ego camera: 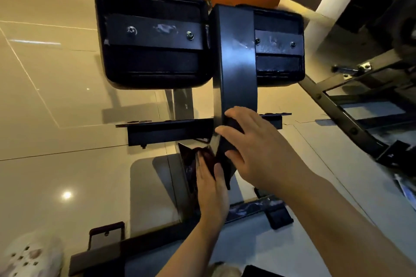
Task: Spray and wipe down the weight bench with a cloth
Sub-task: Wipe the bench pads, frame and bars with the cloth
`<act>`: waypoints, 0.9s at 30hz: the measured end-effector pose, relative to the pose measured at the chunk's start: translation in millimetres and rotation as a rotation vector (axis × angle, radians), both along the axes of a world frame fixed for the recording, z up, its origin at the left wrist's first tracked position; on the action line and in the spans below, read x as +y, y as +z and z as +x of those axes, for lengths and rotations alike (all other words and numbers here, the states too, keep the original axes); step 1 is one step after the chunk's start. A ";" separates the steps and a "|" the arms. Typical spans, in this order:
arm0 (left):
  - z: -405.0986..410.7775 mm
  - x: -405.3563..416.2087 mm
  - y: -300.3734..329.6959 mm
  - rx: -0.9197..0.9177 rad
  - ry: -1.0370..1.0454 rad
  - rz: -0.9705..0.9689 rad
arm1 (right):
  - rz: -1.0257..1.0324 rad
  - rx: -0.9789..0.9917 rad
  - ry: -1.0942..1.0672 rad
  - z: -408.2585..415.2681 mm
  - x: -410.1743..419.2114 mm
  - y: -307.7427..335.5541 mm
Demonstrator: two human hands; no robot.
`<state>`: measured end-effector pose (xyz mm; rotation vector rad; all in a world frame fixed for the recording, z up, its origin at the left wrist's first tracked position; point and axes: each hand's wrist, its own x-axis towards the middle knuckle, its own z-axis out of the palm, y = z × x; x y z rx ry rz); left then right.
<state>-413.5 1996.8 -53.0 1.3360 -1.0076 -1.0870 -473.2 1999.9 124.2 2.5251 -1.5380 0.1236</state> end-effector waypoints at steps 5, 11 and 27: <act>-14.2 -7.7 20.3 -0.062 0.124 -0.257 | -0.085 0.021 0.015 -13.6 -13.7 -21.6; -11.5 -7.9 -2.0 -0.106 0.181 -0.309 | -0.077 -0.084 0.016 -18.1 -21.8 -35.8; -2.2 7.9 -11.3 -0.025 0.036 -0.210 | -0.216 0.013 0.019 -3.6 -12.1 -39.2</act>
